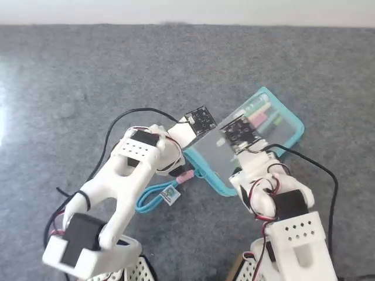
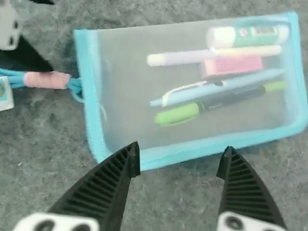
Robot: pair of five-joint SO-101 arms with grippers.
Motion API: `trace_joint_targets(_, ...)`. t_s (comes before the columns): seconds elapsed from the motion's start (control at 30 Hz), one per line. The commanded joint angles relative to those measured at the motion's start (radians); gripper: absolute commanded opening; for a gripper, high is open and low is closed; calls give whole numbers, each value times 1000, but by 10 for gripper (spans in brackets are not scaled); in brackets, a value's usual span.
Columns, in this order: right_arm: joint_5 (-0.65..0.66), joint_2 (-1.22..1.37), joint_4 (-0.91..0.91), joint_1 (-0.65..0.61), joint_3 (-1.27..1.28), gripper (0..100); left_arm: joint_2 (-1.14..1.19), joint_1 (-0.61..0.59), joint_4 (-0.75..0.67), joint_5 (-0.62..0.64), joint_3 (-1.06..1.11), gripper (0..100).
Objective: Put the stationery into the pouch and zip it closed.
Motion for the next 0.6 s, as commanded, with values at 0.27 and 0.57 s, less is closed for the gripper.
trace_joint_targets(0.27,-6,10,-68,101,15,253,-81,31,138,138,-94,254)
trace_joint_targets(0.57,-6,8,-65,107,18,253,-276,109,221,183,-39,254)
